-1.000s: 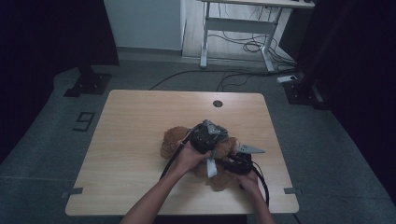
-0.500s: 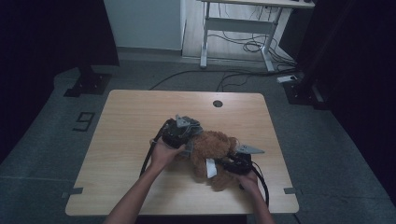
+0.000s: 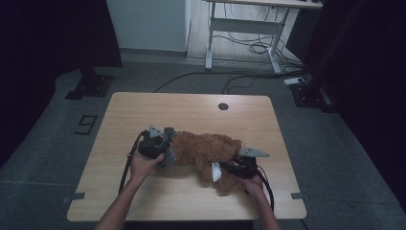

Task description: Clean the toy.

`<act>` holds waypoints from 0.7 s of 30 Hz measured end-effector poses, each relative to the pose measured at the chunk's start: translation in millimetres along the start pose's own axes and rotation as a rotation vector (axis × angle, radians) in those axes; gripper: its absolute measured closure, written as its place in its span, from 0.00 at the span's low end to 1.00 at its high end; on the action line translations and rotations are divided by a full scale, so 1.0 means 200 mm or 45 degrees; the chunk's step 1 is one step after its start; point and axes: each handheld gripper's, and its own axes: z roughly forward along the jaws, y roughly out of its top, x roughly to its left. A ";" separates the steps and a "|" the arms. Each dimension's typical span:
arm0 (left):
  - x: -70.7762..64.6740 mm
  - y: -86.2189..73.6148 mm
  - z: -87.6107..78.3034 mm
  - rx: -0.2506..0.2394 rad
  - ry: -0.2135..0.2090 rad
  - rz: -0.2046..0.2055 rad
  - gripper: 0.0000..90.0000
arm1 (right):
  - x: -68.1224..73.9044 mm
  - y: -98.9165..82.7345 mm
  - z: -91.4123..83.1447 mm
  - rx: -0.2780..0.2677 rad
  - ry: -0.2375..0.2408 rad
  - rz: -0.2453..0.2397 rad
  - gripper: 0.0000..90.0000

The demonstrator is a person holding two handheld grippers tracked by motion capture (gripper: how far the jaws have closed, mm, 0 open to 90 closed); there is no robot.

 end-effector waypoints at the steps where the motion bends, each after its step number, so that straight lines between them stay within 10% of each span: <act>1: 0.00 -0.02 0.01 -0.004 0.001 -0.001 0.88 | 0.00 0.00 0.01 0.002 -0.006 -0.005 0.61; 10: 0.10 -0.01 0.09 0.105 0.027 -0.063 0.87 | -0.02 0.06 0.10 -0.006 -0.025 0.005 0.63; 21: -0.03 0.33 -0.07 -0.108 0.012 0.053 0.86 | -0.02 0.07 0.11 0.005 -0.071 -0.041 0.62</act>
